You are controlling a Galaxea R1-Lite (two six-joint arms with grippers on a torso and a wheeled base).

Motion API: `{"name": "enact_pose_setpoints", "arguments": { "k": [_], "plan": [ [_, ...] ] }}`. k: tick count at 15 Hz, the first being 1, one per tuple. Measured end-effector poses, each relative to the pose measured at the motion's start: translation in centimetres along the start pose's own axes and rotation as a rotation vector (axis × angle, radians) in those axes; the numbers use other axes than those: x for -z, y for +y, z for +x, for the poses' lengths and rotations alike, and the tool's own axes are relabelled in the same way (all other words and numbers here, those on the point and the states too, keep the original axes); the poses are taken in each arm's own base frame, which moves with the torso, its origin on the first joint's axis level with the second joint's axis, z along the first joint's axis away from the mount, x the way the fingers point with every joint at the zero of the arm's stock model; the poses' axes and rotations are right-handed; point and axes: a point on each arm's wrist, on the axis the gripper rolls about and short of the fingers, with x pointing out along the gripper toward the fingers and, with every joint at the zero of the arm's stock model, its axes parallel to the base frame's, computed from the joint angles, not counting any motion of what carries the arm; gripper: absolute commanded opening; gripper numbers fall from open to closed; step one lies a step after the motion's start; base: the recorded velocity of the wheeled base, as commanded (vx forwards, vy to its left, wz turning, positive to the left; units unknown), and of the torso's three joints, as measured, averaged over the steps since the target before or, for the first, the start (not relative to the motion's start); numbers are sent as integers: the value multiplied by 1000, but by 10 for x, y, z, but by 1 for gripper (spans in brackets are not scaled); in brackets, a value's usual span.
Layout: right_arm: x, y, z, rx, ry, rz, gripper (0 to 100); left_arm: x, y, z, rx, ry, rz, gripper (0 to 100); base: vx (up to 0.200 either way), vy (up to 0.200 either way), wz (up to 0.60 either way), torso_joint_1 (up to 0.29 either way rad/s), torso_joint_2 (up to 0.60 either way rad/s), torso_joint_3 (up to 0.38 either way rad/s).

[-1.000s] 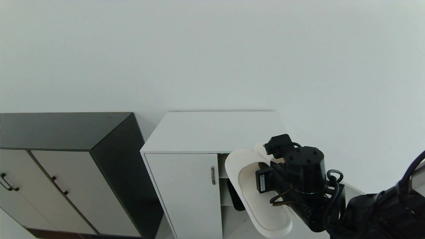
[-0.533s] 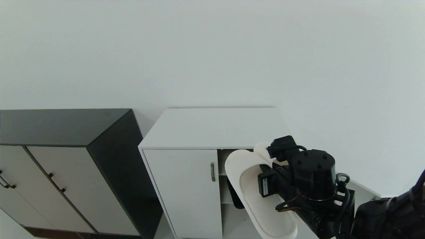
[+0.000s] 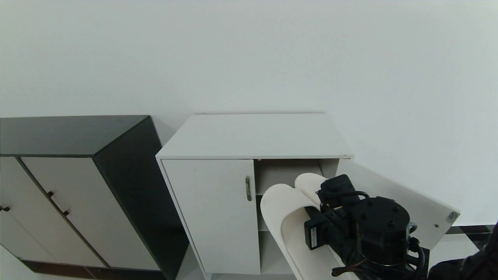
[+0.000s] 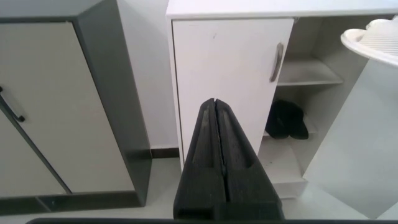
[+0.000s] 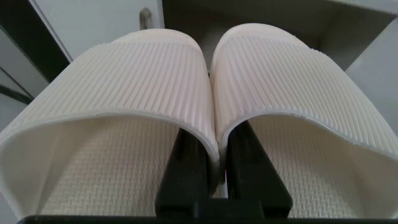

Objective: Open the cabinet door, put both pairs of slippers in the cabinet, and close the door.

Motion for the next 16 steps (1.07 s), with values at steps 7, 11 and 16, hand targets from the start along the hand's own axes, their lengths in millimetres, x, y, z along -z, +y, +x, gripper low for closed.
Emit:
{"name": "enact_pose_setpoints", "arguments": {
  "k": [7,11,16],
  "plan": [
    [8,-3,13,26,-7,10,0,0,0,0,0,0,1,0,0,0,0,-209,530,318],
    [13,-2,17,29,-4,8,0,0,0,0,0,0,0,0,0,0,0,-173,494,317],
    [14,-2,20,32,-3,5,0,0,0,0,0,0,0,0,0,0,0,-144,479,328]
  ]
}}
